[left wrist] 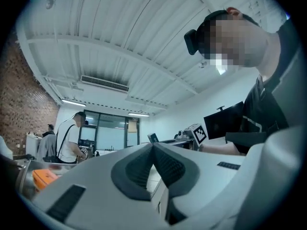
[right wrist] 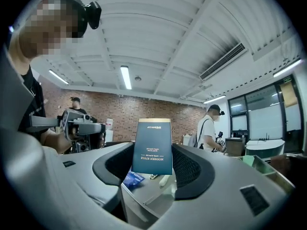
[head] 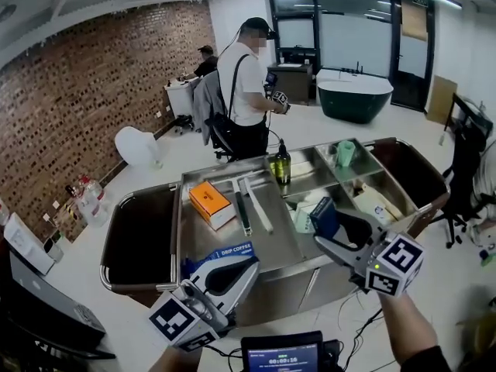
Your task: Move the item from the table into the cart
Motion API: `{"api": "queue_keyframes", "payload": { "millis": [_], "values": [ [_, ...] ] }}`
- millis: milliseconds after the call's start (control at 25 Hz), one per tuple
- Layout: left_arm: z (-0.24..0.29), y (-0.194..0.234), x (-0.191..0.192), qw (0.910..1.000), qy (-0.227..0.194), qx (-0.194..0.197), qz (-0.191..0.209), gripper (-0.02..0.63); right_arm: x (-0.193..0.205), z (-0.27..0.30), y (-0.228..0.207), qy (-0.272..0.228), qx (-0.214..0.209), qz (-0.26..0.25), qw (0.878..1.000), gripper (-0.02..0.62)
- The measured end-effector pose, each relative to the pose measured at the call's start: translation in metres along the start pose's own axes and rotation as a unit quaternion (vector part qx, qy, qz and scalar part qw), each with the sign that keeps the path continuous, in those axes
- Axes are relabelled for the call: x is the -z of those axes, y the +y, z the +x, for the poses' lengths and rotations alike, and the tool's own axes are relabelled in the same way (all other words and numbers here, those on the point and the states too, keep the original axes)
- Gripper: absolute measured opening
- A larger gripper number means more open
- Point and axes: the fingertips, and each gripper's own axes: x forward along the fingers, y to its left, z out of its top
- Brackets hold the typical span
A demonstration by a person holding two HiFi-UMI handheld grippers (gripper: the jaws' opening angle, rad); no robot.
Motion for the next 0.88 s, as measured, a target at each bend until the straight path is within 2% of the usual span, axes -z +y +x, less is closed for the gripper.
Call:
{"api": "queue_keyframes", "payload": {
  "millis": [240, 520, 600, 680, 880],
  "values": [
    [0.019, 0.028, 0.005, 0.9993, 0.003, 0.036, -0.007, -0.005, 0.008, 0.03, -0.044, 0.048, 0.023, 0.02, 0.998, 0.233],
    [0.065, 0.05, 0.014, 0.9988, 0.012, 0.047, -0.005, -0.005, 0.03, 0.05, -0.128, 0.121, 0.047, 0.023, 0.991, 0.233],
    [0.081, 0.054, 0.012, 0.9989, 0.011, 0.044, 0.005, -0.005, 0.04, 0.056, -0.146, 0.144, 0.039, 0.048, 0.988, 0.233],
    [0.094, 0.059, 0.012, 0.999, 0.008, 0.043, 0.007, -0.005, 0.055, 0.062, -0.16, 0.161, 0.027, 0.097, 0.982, 0.233],
    [0.111, 0.067, 0.027, 0.9981, 0.016, 0.059, 0.001, -0.005, 0.108, 0.076, -0.185, 0.233, 0.034, 0.162, 0.958, 0.233]
  ]
}}
